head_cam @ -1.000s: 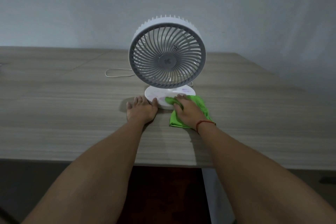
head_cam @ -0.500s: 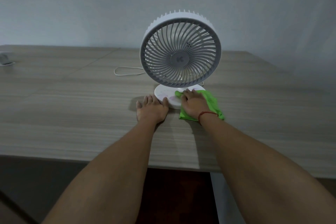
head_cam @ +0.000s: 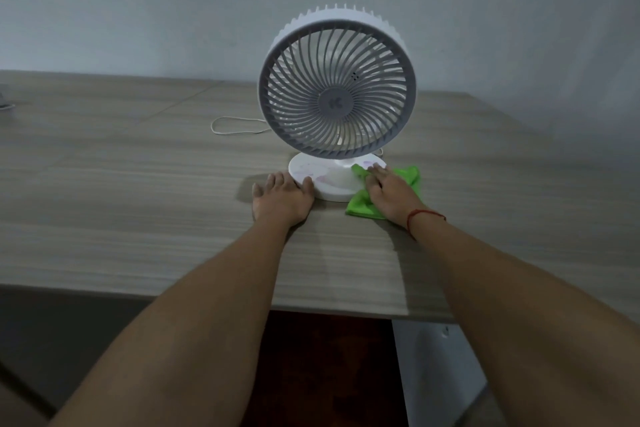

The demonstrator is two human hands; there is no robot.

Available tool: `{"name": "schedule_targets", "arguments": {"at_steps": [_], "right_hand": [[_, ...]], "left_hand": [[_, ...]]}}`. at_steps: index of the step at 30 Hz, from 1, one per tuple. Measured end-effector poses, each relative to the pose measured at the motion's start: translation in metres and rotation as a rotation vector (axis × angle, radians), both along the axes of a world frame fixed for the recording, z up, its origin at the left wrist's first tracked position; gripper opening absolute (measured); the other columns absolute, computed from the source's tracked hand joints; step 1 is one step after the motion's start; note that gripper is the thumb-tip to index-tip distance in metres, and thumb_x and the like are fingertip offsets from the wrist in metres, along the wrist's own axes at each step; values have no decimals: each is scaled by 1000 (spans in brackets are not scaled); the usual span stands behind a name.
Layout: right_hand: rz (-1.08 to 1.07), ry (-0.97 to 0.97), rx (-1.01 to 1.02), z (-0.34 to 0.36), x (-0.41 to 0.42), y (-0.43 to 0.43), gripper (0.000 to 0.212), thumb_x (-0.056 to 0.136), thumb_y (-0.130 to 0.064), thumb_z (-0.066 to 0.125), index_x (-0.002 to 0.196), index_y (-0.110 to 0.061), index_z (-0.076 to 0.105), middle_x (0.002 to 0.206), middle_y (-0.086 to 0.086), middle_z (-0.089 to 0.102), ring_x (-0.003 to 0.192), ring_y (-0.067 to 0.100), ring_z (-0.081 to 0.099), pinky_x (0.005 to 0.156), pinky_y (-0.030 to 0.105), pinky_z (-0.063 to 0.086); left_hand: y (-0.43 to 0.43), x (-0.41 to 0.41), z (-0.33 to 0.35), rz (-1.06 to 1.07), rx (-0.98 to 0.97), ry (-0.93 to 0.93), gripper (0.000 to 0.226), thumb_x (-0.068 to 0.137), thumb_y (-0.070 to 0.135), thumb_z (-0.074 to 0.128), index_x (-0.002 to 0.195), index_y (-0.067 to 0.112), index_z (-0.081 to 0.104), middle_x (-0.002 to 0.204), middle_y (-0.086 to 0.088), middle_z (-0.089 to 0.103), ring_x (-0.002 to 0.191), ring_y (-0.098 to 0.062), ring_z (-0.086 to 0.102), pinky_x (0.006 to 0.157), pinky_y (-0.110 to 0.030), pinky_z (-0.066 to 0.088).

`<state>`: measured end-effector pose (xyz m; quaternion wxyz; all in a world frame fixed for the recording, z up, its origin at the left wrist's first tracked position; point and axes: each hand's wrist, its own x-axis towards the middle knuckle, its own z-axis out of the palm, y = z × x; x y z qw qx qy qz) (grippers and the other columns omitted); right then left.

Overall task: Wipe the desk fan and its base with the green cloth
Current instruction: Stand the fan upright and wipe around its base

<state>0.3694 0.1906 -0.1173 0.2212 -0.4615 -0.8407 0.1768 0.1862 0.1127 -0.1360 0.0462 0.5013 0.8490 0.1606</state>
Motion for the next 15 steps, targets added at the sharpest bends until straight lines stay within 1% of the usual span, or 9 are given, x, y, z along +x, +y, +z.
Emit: {"name": "schedule_targets", "arguments": {"at_steps": [2,5,6,8,9,11,12,15], "right_hand": [[-35,-29,-35,4,-10,8,44,102,-19,28,139,1,43,153,17,35,144,33,25,116,36,21],[-95,-73,-19,3,-31,15,36,100,-20,27,119,-5,54,147,14,42,141,34,30,116,40,23],[-103,-82,4,2,-38,14,37,99,-21,27,120,-6,55,147,12,43,142,33,30,116,42,23],[-83,-101,17,2,-45,5,43,100,-24,28,133,-9,50,151,8,40,145,28,26,117,43,19],[-62,-107,30,2,-45,0,43,100,-25,29,135,-9,49,151,9,42,144,27,28,117,43,20],[-12,-108,92,2,-42,-10,41,99,-23,33,132,-7,52,145,13,48,138,29,37,114,41,27],[14,-105,123,1,-39,-16,41,99,-23,35,132,-7,53,145,13,49,137,29,39,114,39,28],[73,-87,135,-4,-30,-28,44,100,-25,36,140,-11,46,152,6,41,144,23,32,119,36,19]], "left_hand": [[2,0,-1,-2,-2,6,74,97,52,11,152,5,22,159,-12,26,150,-23,17,121,-51,10],[2,2,-2,-5,-1,12,74,97,52,10,152,4,21,160,-12,24,151,-23,15,121,-50,9],[1,2,-1,-2,-3,9,74,97,52,11,153,4,21,160,-12,24,151,-23,15,121,-50,9],[0,1,0,-1,-6,6,74,97,52,10,153,4,21,161,-12,23,151,-23,14,121,-51,8],[0,1,1,-3,-8,4,74,97,52,10,153,4,21,160,-12,23,151,-23,15,121,-51,9],[-1,2,1,-2,-8,5,74,97,52,11,152,4,22,160,-13,25,151,-24,16,121,-51,10],[-1,2,1,0,-10,9,74,97,52,11,152,4,23,159,-13,26,150,-24,18,121,-51,11],[-2,2,4,7,-24,17,74,97,53,10,152,5,23,159,-13,26,150,-25,19,120,-51,13]]}}
